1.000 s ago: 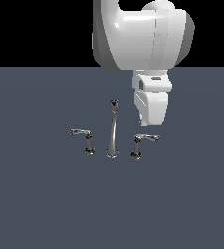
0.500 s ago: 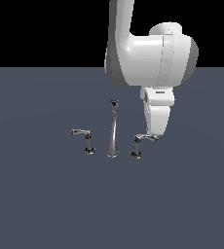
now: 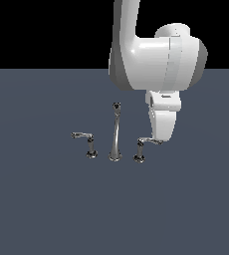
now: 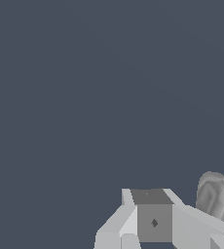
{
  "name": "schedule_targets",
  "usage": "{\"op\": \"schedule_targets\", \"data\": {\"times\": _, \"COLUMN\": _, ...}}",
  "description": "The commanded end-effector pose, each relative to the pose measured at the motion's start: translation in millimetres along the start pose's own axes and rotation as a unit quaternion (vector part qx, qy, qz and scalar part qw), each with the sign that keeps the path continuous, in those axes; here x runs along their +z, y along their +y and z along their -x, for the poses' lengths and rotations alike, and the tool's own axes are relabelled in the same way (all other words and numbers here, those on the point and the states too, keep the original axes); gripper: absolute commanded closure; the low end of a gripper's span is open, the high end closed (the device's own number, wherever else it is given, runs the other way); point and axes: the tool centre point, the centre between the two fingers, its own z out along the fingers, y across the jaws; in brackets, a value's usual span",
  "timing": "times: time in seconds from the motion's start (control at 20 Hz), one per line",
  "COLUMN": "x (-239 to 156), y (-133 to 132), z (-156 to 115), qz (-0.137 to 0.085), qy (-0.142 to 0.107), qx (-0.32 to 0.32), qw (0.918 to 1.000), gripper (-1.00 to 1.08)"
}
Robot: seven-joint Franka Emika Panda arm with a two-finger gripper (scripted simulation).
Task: Turn on the faucet by rotating a designated handle.
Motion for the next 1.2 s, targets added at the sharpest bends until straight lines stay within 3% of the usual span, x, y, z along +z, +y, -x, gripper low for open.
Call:
{"op": "schedule_targets", "data": {"times": 0.0, "x": 0, "y": 8, "z": -4, "qz": 0.000, "qy": 0.000, "qx": 0.000, "qw": 1.0000, "gripper": 1.08}}
{"op": "schedule_targets", "data": {"times": 0.4, "x": 0, "y": 32, "z": -14, "qz": 0.000, "qy": -0.001, "qx": 0.001, "qw": 1.0000, "gripper": 1.08}}
{"op": "schedule_targets", "data": {"times": 0.45, "x": -1, "y": 23, "z": -9, "qz": -0.005, "qy": -0.001, "qx": -0.002, "qw": 1.0000, "gripper": 1.08}}
{"op": "schedule_targets", "data": {"times": 1.15, "x": 0, "y": 75, "z": 1, "qz": -0.001, "qy": -0.001, "qx": 0.000, "qw": 1.0000, "gripper": 1.08}}
